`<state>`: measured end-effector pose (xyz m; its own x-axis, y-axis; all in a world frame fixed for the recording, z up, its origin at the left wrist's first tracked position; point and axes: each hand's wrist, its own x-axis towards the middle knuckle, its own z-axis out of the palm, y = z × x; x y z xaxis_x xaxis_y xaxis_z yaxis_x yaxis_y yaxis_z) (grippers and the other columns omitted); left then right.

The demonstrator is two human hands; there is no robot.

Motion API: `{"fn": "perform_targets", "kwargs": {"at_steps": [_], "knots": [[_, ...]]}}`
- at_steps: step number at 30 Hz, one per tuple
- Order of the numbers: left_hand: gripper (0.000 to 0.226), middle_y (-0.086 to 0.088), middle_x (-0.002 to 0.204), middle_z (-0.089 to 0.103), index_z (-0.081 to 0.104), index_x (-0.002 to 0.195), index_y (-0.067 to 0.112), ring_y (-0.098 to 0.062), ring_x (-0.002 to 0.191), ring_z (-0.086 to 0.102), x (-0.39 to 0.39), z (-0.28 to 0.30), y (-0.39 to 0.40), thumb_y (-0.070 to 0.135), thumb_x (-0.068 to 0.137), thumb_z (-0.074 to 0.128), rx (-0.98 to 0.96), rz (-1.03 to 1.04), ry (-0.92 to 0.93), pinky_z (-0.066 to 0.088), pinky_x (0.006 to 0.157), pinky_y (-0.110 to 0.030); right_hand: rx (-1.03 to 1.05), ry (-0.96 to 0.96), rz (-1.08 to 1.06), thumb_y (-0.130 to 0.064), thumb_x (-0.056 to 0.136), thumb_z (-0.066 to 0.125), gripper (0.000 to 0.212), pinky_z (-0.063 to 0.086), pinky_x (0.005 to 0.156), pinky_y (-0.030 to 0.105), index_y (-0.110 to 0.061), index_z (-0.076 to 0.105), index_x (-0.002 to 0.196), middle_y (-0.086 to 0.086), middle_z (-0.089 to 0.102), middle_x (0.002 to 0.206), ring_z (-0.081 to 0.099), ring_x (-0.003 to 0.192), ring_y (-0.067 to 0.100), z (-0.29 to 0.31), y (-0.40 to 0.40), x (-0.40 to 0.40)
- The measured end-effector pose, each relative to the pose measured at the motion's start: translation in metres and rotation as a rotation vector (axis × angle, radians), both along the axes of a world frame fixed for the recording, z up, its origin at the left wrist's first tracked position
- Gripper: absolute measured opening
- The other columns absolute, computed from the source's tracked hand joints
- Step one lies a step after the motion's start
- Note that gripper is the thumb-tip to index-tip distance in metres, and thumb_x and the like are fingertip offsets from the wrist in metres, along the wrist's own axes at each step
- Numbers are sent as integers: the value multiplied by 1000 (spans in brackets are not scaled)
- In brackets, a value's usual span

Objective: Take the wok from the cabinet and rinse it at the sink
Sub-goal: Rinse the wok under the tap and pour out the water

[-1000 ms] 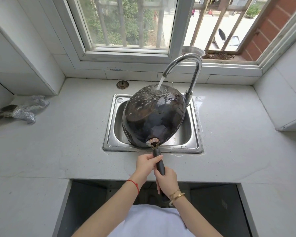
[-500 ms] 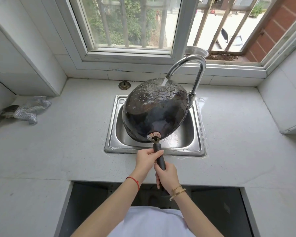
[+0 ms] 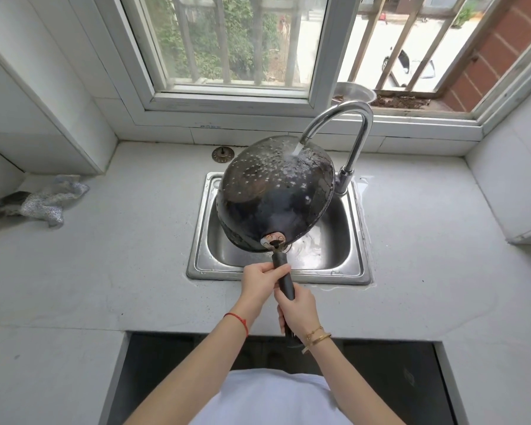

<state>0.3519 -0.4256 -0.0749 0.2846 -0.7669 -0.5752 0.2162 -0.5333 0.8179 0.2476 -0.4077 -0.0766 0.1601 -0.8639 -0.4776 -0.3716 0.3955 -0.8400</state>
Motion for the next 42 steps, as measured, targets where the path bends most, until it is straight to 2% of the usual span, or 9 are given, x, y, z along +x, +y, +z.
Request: {"fn": "perform_targets", "kwargs": {"at_steps": [3, 9, 17, 32, 42], "knots": [[8, -7, 88, 77, 74, 84, 18, -20, 87, 74, 3, -1, -3, 20, 79, 80, 2, 8, 12, 60, 85, -37, 6, -1, 4, -21, 97, 56, 19, 50, 40, 25, -10, 57, 81, 6, 55, 53, 53, 35, 13, 0, -2, 3], [24, -7, 91, 76, 75, 101, 6, -20, 90, 73, 3, 0, -4, 18, 81, 78, 10, 5, 34, 59, 85, -34, 10, 2, -10, -21, 96, 56, 19, 51, 40, 26, -8, 59, 82, 9, 55, 54, 53, 37, 15, -3, -3, 5], [28, -9, 92, 76, 74, 104, 2, -19, 88, 72, 6, -3, -2, 16, 80, 78, 3, 10, 56, 59, 82, -31, -26, 31, -5, -20, 96, 56, 19, 50, 40, 25, -9, 58, 80, 8, 56, 53, 54, 36, 14, -3, 0, 8], [25, -7, 96, 76, 74, 103, 7, -20, 94, 72, 4, -3, 7, 20, 82, 77, -1, -6, 38, 59, 87, -36, -32, 1, 2, -16, 95, 55, 19, 49, 39, 27, -6, 56, 80, 9, 55, 52, 53, 35, 15, 0, 8, 5], [24, -7, 91, 77, 75, 101, 5, -20, 88, 73, -1, -4, 17, 19, 81, 77, 4, 0, 64, 58, 74, -26, -22, 18, 41, -20, 98, 54, 15, 50, 40, 25, -12, 57, 85, 7, 56, 56, 53, 36, 12, 0, 18, -1]]}}
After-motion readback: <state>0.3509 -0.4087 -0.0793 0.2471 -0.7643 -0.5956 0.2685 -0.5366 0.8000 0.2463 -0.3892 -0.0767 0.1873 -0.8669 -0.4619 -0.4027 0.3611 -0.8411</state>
